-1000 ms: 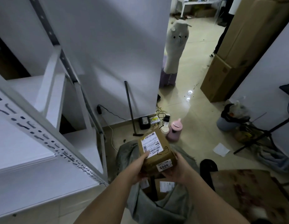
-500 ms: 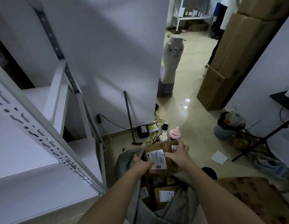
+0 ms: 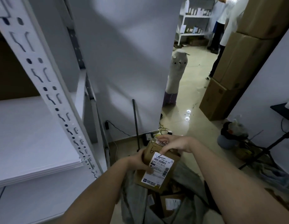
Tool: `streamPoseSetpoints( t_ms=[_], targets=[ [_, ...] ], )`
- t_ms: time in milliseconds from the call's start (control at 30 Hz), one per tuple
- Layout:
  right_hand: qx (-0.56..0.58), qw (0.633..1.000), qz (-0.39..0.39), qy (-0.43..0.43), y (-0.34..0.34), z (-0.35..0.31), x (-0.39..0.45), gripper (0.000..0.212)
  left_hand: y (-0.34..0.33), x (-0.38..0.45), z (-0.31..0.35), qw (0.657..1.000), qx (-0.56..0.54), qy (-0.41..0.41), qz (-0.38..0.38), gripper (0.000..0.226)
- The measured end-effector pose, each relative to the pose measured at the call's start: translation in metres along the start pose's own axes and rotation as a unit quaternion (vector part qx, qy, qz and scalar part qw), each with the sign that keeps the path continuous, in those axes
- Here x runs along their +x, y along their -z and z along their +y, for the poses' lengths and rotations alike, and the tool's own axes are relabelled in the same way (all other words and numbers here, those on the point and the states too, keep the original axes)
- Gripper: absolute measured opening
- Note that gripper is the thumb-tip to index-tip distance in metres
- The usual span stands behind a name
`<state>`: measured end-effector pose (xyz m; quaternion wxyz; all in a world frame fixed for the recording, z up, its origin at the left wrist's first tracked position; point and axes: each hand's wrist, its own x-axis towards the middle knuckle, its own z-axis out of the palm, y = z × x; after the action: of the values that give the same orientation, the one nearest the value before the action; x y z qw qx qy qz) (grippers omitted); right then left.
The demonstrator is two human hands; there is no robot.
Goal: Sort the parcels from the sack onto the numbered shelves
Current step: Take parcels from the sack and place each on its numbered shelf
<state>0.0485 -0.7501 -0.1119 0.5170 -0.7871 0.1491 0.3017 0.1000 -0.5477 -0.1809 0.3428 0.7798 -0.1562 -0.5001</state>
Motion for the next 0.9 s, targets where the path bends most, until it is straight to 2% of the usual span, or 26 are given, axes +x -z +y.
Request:
streamPoseSetpoints(
  t_ms=[67,100,167,200,267,367,433,500,533,567,633,667,833,900],
  targets=[
    [0.020,1.000,-0.005,0.003,-0.012,-0.009,-0.007,0.087,0.004,-0.010,-0.009,0.999,-0.038,-0.013,0.003,0.121],
    [0.029,0.999,0.013,0.011,-0.018,-0.011,-0.008,0.086,0.004,-0.014,-0.014,0.998,-0.058,-0.017,0.008,0.110],
    [0.053,0.991,0.119,0.040,-0.035,-0.011,-0.011,0.084,0.002,-0.023,-0.021,0.993,-0.111,-0.016,0.039,0.082],
    [0.080,0.978,0.187,0.042,-0.045,-0.009,-0.012,0.081,0.000,-0.029,-0.024,0.988,-0.139,-0.014,0.064,0.075],
    [0.158,0.954,0.255,0.005,-0.063,-0.001,-0.013,0.074,-0.003,-0.036,-0.033,0.975,-0.196,0.000,0.105,0.080],
    [0.219,0.957,0.182,-0.049,-0.093,0.015,-0.007,0.068,-0.009,-0.050,-0.040,0.963,-0.240,0.013,0.125,0.061],
    [0.250,0.956,0.149,-0.033,-0.109,0.020,-0.002,0.065,-0.013,-0.064,-0.043,0.953,-0.267,0.010,0.142,0.070],
    [0.255,0.956,0.143,-0.017,-0.122,0.019,-0.001,0.086,-0.016,-0.078,-0.046,0.948,-0.273,0.009,0.162,0.074],
    [0.242,0.961,0.133,-0.010,-0.128,0.018,-0.001,0.094,-0.018,-0.085,-0.050,0.945,-0.276,0.010,0.175,0.063],
    [0.229,0.965,0.128,-0.006,-0.137,0.012,-0.008,0.093,-0.022,-0.094,-0.052,0.941,-0.281,0.011,0.186,0.049],
    [0.222,0.967,0.128,0.000,-0.152,0.005,-0.018,0.075,-0.030,-0.111,-0.058,0.930,-0.302,0.010,0.210,0.027],
    [0.208,0.969,0.133,0.002,-0.157,0.007,-0.017,0.070,-0.035,-0.117,-0.061,0.923,-0.315,0.005,0.223,0.024],
    [0.178,0.977,0.117,0.017,-0.193,-0.008,-0.026,0.065,-0.046,-0.150,-0.087,0.882,-0.352,-0.006,0.314,0.054],
    [0.154,0.982,0.099,0.035,-0.212,-0.023,-0.032,0.061,-0.042,-0.169,-0.100,0.865,-0.362,-0.009,0.348,0.054]
  ],
)
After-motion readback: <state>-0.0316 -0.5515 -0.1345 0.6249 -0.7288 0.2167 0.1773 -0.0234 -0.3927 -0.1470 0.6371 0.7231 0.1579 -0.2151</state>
